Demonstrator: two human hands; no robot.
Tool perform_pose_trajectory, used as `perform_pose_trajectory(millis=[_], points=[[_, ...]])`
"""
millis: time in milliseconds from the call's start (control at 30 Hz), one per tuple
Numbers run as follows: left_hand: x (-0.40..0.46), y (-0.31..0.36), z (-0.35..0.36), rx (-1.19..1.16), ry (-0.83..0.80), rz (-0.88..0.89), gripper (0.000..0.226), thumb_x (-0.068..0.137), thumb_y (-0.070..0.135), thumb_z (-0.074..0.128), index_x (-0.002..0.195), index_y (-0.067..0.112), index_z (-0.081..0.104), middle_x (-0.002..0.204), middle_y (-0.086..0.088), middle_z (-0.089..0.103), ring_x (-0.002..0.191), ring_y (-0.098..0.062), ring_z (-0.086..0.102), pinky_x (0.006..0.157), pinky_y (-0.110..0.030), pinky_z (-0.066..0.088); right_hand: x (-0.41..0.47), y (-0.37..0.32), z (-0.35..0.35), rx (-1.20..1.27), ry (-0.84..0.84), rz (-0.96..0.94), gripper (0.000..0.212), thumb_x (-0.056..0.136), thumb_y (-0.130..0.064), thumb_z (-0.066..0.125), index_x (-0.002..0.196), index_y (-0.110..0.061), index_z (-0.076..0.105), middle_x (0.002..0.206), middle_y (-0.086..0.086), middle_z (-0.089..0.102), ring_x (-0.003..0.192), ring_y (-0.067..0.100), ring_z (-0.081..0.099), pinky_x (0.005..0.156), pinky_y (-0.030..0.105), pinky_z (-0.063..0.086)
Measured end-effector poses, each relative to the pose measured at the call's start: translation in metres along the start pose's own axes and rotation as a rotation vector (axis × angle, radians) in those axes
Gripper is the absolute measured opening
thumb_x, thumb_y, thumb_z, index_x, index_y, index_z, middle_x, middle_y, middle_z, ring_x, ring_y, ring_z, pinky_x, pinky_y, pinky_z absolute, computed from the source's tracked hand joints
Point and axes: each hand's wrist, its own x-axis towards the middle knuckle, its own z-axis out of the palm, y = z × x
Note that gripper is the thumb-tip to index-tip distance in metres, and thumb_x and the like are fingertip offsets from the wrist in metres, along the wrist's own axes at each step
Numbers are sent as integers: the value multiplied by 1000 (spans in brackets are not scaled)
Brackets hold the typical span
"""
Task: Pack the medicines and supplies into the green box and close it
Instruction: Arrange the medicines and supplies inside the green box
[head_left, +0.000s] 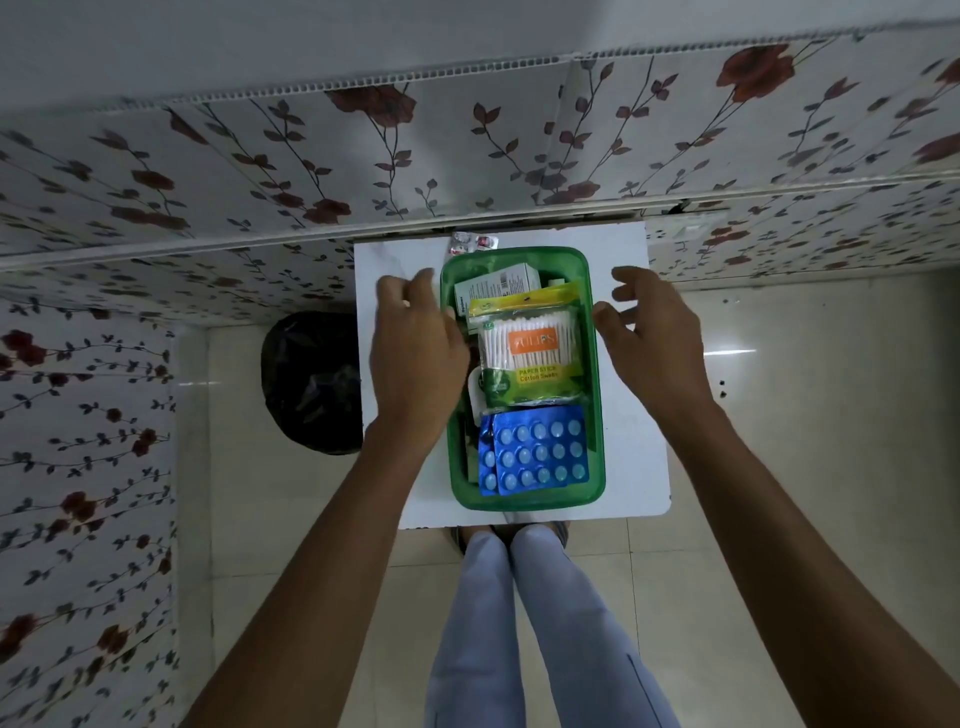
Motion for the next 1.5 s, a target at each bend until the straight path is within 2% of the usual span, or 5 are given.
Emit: perform_pose_trajectory(millis=[233,533,767,1000,1500], points=[[6,-22,13,-84,-192,-22,26,94,17,40,103,1,60,86,-23,65,81,-38,60,71,-40,47,-1,3,11,-185,-179,-77,35,95,-18,42,128,-8,48,115,18,63,96,32,62,83,37,48],[50,-41,3,-355,-238,-212,25,93,18,45,100,3,64,98,-21,68,84,-37,66,80,-47,55,26,-7,-7,-75,-197,60,38,95,-29,43,130,-17,49,121,10,64,111,25,58,91,26,39],[93,-38,31,192,-350,227,40,87,15,53,128,18,51,129,-15,54,106,-36,59,84,-43,50,79,-18,-2,345,-162,251,25,89,-38,50,73,-24,62,99,9,68,92,25,58,83,38,43],[110,-51,36,343,-370,404,45,87,13,54,131,21,48,135,-8,52,111,-33,58,83,-40,49,80,-3,-2,391,-154,250,30,92,-35,48,107,-15,65,99,2,67,87,18,61,87,36,46],[99,-58,32,367,-340,430,63,82,1,58,138,21,38,155,-3,28,116,-36,48,83,-43,48,70,1,-3,453,-119,208,22,92,-28,49,102,-18,66,96,2,68,83,17,63,73,28,47]])
